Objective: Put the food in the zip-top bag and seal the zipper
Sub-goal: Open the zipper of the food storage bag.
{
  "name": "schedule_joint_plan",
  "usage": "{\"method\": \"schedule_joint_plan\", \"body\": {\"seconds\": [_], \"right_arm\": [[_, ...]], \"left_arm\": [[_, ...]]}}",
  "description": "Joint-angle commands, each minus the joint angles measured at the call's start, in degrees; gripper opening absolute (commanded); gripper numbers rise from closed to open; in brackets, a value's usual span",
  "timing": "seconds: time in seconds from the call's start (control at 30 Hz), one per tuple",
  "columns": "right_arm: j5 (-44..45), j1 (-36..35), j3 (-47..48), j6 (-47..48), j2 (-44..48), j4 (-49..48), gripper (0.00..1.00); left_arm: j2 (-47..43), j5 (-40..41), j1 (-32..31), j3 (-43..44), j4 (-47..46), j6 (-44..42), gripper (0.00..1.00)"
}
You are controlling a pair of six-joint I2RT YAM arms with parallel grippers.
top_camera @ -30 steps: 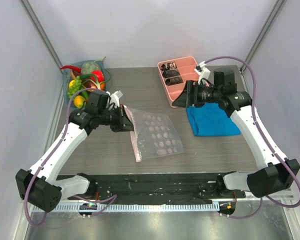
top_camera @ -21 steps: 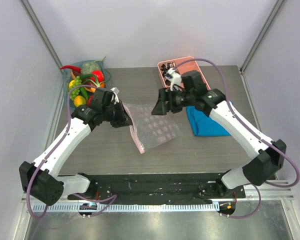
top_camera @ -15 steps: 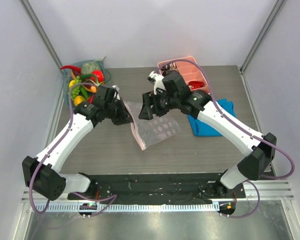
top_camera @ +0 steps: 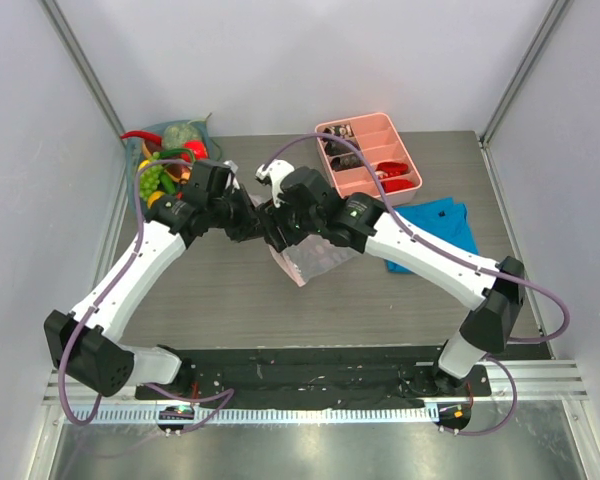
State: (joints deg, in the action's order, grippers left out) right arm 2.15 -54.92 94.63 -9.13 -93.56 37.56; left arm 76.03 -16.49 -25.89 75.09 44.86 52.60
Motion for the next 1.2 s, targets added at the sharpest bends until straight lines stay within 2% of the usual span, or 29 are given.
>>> {"method": "schedule_joint_plan", "body": {"seconds": [0.0,0.1,0.13,0.2,0.23,0.3,0.43,0.47,0.5,0.53,0.6,0.73,0.87,0.9,0.97,1.0,1.07,1.13,1.17], "right_arm": [[8.6,0.1,1.8,3.1,-0.5,-1.1,0.58],[9.5,0.1,3.3,3.6,-1.0,-0.1,0.46],[9.6,0.1,3.8,3.6,-1.1,0.4,0.35],[10.9,0.2,5.1,4.0,-1.0,2.4,0.24],[11.1,1.0,5.8,4.3,-0.8,3.4,0.13],[10.1,2.7,8.1,3.9,-0.7,7.5,0.01],[1.6,10.7,10.1,-0.6,1.0,14.4,0.01],[-0.1,13.8,9.8,-1.4,2.7,15.3,0.01],[-1.3,15.4,8.3,-2.2,3.7,16.1,0.01],[-6.1,16.7,7.3,-2.6,5.0,16.1,0.01],[-10.0,19.0,5.1,-4.0,7.7,15.7,0.01],[-19.4,19.1,3.8,-4.7,8.3,14.7,0.01],[-22.0,19.1,2.8,-8.4,7.7,11.8,0.01],[-20.7,19.1,2.8,-12.5,7.0,11.1,0.01],[-19.2,19.3,3.9,-14.7,5.8,10.6,0.01],[-19.4,19.5,4.0,-16.3,5.2,10.2,0.01],[-19.2,20.4,3.2,-20.1,5.3,8.9,0.01],[-19.5,21.7,2.4,-22.8,5.2,8.6,0.01],[-20.1,22.2,1.8,-23.6,5.1,8.3,0.01]], "left_arm": [[-1.8,-3.2,-0.1,1.1,-1.2,0.7,0.00],[-2.6,-3.7,0.0,0.3,-0.9,0.0,0.00],[-3.1,-3.9,0.2,0.1,-0.7,-0.6,0.00],[-3.6,-4.2,1.0,-0.1,-0.2,-1.9,0.00],[-3.8,-4.5,1.4,0.0,1.4,-3.8,0.00],[-3.7,-4.7,2.4,0.5,2.9,-6.4,0.00],[-2.9,-1.8,5.3,2.3,6.4,-14.0,0.00],[-1.9,-1.1,6.0,3.7,7.7,-17.8,0.00],[-1.3,0.4,6.5,4.6,8.2,-20.4,0.00],[-0.5,3.3,7.5,5.4,8.9,-22.3,0.00],[2.4,4.3,8.6,8.3,10.7,-26.8,0.00],[7.5,0.9,8.5,14.0,11.9,-33.8,0.00],[14.0,-9.9,7.7,19.7,15.2,-37.7,0.00],[15.8,-10.4,6.8,20.7,15.7,-39.1,0.04],[16.3,-12.3,5.3,21.8,15.2,-40.6,0.09],[16.0,-12.3,5.5,21.8,14.4,-40.2,0.17],[14.9,-10.4,5.8,21.2,13.0,-39.9,0.22],[10.8,-6.8,7.5,17.4,8.3,-37.1,0.37],[8.8,-7.1,10.7,15.5,6.2,-35.8,0.44]]}}
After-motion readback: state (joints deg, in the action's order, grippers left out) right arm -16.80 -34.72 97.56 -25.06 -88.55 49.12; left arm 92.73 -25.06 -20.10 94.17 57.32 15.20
